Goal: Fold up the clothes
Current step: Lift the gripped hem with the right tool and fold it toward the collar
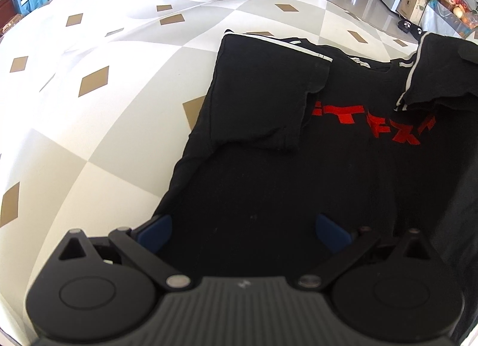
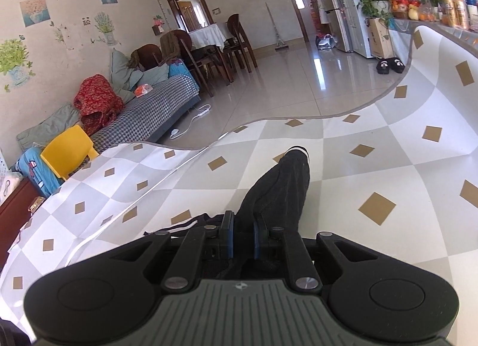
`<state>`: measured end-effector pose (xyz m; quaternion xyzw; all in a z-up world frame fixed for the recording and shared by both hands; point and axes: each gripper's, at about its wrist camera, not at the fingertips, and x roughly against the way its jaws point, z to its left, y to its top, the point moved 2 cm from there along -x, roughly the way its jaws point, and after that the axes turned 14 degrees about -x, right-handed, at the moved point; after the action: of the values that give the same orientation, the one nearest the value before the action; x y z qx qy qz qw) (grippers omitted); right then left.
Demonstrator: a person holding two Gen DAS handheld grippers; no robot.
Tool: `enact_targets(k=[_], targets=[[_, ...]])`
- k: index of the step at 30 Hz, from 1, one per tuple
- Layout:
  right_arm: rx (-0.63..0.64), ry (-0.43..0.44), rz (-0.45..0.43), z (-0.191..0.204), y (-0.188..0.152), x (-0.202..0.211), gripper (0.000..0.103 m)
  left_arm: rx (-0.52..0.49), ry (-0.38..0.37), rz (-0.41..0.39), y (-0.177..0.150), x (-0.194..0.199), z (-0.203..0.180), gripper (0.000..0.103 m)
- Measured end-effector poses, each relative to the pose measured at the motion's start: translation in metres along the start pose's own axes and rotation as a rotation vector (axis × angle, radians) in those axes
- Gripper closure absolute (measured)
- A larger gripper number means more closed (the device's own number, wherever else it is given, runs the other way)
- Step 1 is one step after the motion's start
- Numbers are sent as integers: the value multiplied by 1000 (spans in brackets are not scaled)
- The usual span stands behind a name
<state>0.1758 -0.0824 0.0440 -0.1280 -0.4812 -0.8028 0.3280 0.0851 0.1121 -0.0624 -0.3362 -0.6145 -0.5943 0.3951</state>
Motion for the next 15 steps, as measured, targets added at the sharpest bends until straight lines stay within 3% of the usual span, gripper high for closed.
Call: enact_targets(k=[8,15], targets=[[109,178,71,52,-22,-22,91,20,-34,-20,-3,2,5,0],[187,241,167,80,-54,-66,91,45,-59,-30,-7,6,12,0]])
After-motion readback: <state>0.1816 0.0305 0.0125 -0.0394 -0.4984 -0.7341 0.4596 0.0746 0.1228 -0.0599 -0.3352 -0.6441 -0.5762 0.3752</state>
